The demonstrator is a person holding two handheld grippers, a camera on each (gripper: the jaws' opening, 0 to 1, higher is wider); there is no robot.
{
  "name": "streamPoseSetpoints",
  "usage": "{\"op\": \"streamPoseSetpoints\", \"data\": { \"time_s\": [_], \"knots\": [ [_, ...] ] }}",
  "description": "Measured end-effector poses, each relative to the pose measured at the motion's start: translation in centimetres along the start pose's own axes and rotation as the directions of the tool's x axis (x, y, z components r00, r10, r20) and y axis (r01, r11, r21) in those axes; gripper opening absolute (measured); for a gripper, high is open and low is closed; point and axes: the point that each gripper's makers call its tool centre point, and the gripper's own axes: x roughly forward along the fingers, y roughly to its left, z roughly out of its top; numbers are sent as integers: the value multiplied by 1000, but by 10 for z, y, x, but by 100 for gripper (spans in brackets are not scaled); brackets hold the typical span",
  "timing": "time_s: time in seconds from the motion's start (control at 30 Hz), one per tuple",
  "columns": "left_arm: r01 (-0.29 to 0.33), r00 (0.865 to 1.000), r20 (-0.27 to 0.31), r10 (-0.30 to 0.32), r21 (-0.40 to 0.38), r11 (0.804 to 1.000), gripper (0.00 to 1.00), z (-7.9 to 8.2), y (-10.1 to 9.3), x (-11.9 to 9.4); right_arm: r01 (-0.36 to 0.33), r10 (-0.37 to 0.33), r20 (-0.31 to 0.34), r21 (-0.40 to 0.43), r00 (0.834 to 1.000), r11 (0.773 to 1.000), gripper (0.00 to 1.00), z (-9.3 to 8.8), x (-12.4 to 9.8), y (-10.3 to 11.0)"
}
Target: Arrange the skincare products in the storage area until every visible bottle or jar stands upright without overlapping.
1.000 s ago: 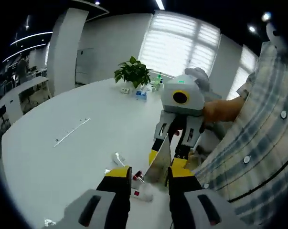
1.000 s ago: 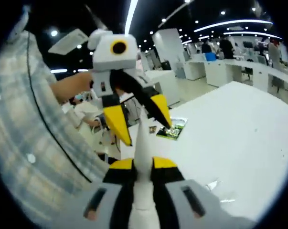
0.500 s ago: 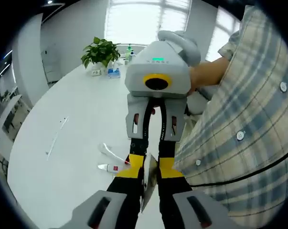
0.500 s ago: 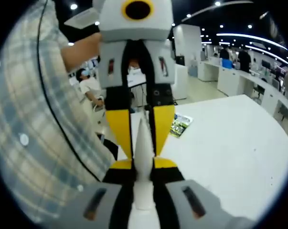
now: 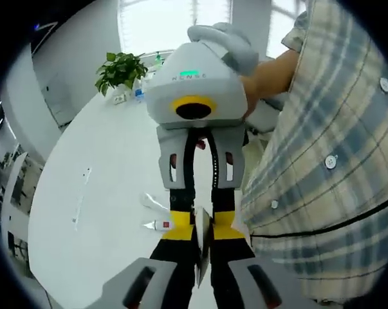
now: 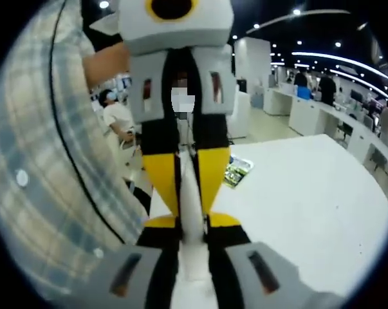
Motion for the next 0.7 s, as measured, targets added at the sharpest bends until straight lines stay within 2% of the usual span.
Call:
{"op": "streamPoseSetpoints", "data": {
  "time_s": [0.1,0.17,0.3,0.33,0.43,0.6,0.7],
  "knots": [
    [-2,1000,-10,2,-2,1000,4,2,5,-3,32,-34,58,25,998,999,15,7,-4,-7],
    [-1,1000,-15,1,2,1000,4,4,10,-3,45,-55,87,113,995,993,18,8,-7,-11],
    [-30,996,-85,32,30,999,4,-1,26,-6,117,-121,35,104,992,988,29,-10,-15,-19],
    [-26,995,-93,29,29,999,4,-2,30,-7,145,-148,28,99,989,985,31,-16,-18,-21],
    [-39,992,-116,42,28,999,4,-5,46,-8,164,-170,31,129,985,978,34,-26,-30,-19],
    [-37,986,-165,36,-4,999,4,-12,66,-8,267,-284,56,208,957,941,39,-37,-55,-29],
    [-50,983,-180,47,-12,999,4,-15,78,-4,322,-354,77,274,932,906,42,-42,-72,-35]
  ]
}}
